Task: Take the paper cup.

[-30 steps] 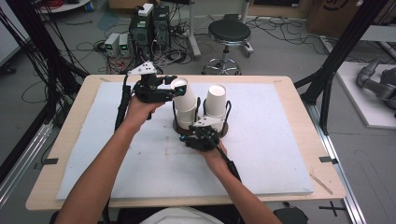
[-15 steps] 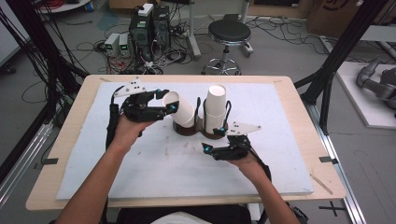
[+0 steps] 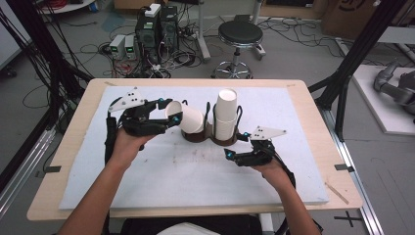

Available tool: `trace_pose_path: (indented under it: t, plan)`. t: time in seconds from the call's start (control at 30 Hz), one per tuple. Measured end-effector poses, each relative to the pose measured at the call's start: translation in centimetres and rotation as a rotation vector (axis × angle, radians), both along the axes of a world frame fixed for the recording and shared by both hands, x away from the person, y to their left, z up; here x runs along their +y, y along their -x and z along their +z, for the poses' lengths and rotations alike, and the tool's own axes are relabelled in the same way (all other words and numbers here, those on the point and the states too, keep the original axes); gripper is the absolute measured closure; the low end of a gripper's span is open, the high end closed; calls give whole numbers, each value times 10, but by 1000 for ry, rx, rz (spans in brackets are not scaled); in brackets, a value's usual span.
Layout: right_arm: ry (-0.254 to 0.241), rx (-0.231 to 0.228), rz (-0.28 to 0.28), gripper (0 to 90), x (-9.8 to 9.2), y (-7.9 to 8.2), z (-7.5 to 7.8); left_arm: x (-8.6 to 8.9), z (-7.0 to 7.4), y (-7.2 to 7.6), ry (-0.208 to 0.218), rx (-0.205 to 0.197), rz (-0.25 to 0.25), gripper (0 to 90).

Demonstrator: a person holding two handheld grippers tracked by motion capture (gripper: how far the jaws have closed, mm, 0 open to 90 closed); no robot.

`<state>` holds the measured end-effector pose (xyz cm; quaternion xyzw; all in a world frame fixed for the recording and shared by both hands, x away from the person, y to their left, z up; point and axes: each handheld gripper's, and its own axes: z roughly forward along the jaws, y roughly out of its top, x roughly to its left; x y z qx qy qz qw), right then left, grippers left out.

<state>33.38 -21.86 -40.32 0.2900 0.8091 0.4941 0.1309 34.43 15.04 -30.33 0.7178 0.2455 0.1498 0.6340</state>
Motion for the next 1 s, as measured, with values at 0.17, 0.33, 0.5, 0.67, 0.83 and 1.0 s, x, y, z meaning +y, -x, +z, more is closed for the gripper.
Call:
trace_pose_path:
  t: [0.17, 0.33, 0.5, 0.67, 0.83, 1.0]
  plan:
    - [-12, -14, -7, 227, -4, 1, 2, 2, 1, 4, -2, 8, -19, 359]
    - [-14, -28, -31, 219, -10, -1, 5, 4, -7, 13, -12, 13, -43, 359]
    - [-24, -30, -27, 219, -9, -4, 6, 11, -11, 21, -8, 3, -60, 359]
    - [-25, -33, -30, 219, -9, -5, 6, 15, -9, 27, 2, -10, -67, 360]
    - [-14, -40, -27, 219, -8, -2, 7, 15, -8, 35, 4, -20, -72, 359]
    - [-17, -36, -28, 219, -9, -1, 6, 18, -6, 39, -4, -19, -73, 359]
